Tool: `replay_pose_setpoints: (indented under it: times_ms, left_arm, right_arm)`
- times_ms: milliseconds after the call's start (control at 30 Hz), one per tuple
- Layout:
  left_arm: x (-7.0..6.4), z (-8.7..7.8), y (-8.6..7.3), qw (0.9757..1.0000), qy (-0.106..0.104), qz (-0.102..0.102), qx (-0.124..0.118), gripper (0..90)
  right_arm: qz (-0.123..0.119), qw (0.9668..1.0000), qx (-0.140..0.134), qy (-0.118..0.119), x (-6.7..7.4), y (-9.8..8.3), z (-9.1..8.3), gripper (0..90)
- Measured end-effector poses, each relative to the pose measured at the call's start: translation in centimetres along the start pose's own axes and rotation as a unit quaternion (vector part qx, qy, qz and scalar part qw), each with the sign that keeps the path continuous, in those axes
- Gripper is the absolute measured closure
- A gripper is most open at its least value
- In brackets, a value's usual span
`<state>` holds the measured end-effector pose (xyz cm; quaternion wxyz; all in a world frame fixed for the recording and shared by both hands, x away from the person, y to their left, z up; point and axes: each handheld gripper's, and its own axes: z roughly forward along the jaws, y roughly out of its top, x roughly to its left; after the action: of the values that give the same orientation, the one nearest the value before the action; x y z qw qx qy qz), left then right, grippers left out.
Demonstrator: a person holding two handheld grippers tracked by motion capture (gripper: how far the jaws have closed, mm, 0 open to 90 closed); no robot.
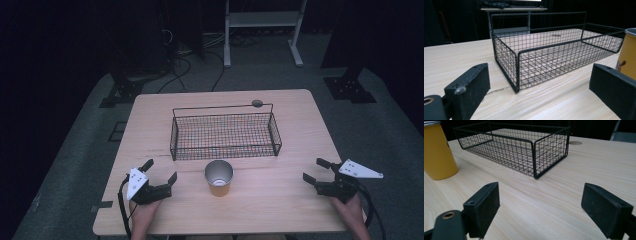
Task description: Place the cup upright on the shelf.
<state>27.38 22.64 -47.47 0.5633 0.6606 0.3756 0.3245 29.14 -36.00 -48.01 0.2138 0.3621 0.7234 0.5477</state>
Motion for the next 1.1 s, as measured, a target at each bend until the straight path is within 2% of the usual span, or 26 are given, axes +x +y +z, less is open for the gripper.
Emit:
replay_pose_setpoints:
  times_ms: [167, 567, 667, 1100]
  left_arm:
    - [-0.2, 0.1, 0.1, 1.0000, -0.005, 0.001, -0.001, 2.4]
    - [-1.2, 0.3, 0.4, 0.9993, -0.034, 0.012, 0.003, 0.9]
    - [-1.8, 0.5, 0.4, 0.9989, -0.041, 0.024, 0.005, 0.7]
    - [-3.4, 0.9, 0.7, 0.9963, -0.078, 0.035, 0.002, 0.7]
  right_arm:
    - [-0.002, 1.0000, 0.001, -0.002, 0.1, 0.0, 0.0, 14.1]
    - [-0.002, 1.0000, 0.004, -0.006, 0.1, 0.0, 0.1, 14.1]
    - [-0.002, 1.0000, 0.004, -0.006, 0.1, 0.0, 0.1, 14.1]
    - [0.000, 1.0000, 0.003, -0.007, 0.0, 0.0, 0.1, 13.9]
